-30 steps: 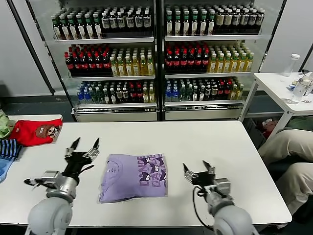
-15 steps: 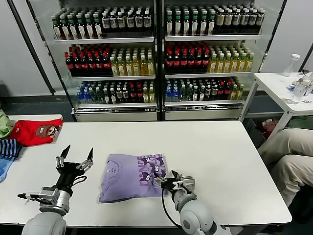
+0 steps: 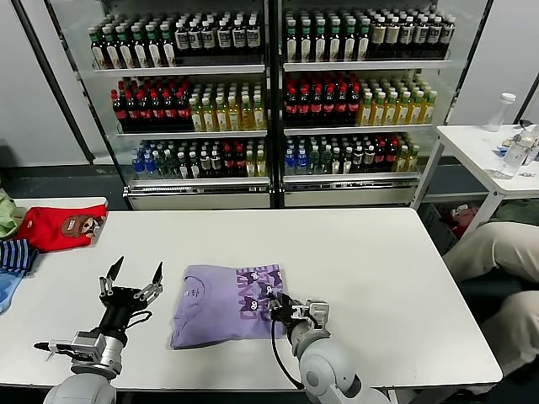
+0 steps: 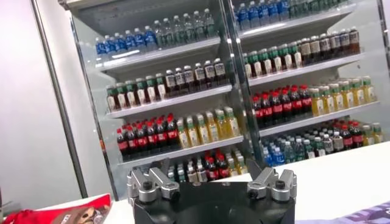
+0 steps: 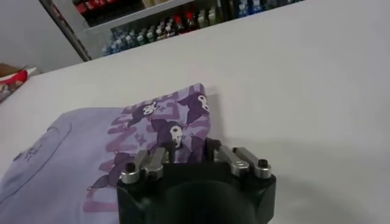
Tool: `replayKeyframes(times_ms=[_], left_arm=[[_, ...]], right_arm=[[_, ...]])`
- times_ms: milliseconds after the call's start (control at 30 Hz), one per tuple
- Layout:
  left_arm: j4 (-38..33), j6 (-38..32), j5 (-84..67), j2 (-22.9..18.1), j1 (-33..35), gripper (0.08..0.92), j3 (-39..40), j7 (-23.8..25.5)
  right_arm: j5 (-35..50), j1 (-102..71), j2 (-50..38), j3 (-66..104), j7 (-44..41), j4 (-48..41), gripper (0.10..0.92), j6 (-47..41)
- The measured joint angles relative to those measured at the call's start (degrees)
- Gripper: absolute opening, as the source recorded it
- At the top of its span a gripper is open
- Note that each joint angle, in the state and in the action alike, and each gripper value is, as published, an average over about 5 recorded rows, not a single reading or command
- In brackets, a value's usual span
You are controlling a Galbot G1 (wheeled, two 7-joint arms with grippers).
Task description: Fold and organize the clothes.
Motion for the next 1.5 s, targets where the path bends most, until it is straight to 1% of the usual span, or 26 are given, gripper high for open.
replayKeyframes(times_ms=[200, 300, 567, 633, 700, 767, 900, 1133, 1400, 1500], left_arm=[[0.34, -0.4, 0.36, -0.34, 0.41, 0.823, -0.08, 0.15], [0.68, -0.75, 0.47, -0.47, 0.41, 0.823, -0.21, 0.19], [2.05, -1.68, 1.06, -1.16, -0.41, 0.823, 0.83, 0.31], [2.34, -1.87, 1.38, -1.4, -0.64, 0.823, 1.37, 0.32], [2.49, -2.04, 1.69, -1.6, -0.71, 0.823, 1.93, 0.34], [2.52, -2.26, 2.0, -1.73, -0.64, 0.823, 2.33, 0.4], [2.53, -2.82, 2.73, -2.04, -0.65, 0.823, 2.54, 0.5], [2.28, -2.98, 3.73, -2.74, -0.91, 0.823, 3.55, 0.55], [2.22, -3.59, 2.47, -3.01, -2.25, 0.823, 4.37, 0.42], [2.13, -4.2, 1.79, -2.76, -2.54, 0.823, 4.23, 0.65]], right_arm=[[-0.7, 0.63, -0.41, 0.83, -0.24, 1.19, 0.18, 0.05], [-2.02, 0.23, -1.93, 2.5, -1.15, 3.44, 0.125, 0.04], [-3.91, -4.74, -8.55, 11.91, -5.76, 10.65, 0.116, -0.24], [-4.61, -6.39, -9.62, 13.95, -7.14, 11.64, 0.129, -0.27], [-5.8, -8.08, -10.26, 15.49, -8.5, 12.35, 0.158, -0.26], [-7.32, -9.7, -10.71, 16.82, -9.77, 13.08, 0.207, -0.23], [-10.03, -12.26, -11.88, 19.75, -11.89, 15.23, 0.337, -0.21], [-14.78, -14.34, -13.27, 25.03, -14.39, 18.38, 0.535, 0.23], [-19.79, -14.62, -14.59, 29.98, -16.69, 19.0, 0.763, 2.38], [-21.35, -14.44, -14.73, 31.29, -17.59, 18.42, 0.811, 3.72]])
